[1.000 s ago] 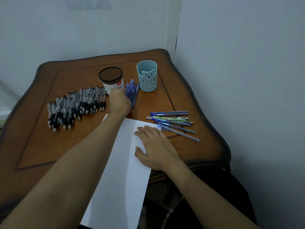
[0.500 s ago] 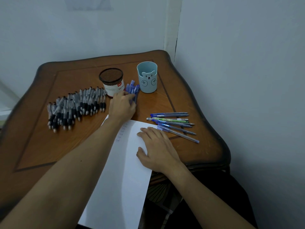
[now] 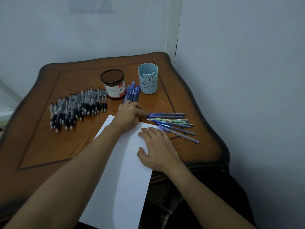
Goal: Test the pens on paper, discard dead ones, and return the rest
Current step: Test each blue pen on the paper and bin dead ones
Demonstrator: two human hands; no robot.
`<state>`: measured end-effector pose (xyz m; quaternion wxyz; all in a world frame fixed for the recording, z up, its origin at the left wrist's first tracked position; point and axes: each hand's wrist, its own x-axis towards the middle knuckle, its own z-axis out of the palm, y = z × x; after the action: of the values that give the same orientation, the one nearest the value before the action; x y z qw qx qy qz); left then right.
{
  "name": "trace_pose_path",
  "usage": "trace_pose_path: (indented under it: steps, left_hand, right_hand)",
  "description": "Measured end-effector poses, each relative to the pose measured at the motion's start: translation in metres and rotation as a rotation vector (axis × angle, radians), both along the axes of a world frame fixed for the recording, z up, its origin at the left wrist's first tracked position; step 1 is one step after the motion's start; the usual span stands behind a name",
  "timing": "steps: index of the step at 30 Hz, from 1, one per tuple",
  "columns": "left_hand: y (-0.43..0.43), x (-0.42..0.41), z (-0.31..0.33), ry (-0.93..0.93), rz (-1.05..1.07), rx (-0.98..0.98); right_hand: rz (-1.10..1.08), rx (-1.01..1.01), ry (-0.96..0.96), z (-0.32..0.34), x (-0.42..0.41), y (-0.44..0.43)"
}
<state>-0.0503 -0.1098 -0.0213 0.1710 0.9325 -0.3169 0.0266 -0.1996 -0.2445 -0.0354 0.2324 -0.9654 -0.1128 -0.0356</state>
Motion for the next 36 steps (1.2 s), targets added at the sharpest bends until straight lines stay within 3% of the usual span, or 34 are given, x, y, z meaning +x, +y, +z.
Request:
trace_pose_path:
  steps: [20, 22, 32, 36]
  left_hand:
    - [0.015, -0.003, 0.0, 0.039, 0.071, -0.024]
    - [0.015, -0.008, 0.005, 0.062, 0.15, -0.182]
    - [0.031, -0.028, 0.031, 0.422, 0.707, -1.598]
    - [0.046, -0.026, 0.031, 0.526, 0.785, -1.928]
  right_hand:
    - [0.026, 0.009, -0.008, 0.0, 0.0, 0.0]
    - [0.026, 0.011, -0.008, 0.0, 0.0, -0.001]
    - [0.092, -0.035, 0.032, -0.002, 0.004, -0.001]
    - [0.089, -0.036, 0.034, -0.001, 0.004, -0.001]
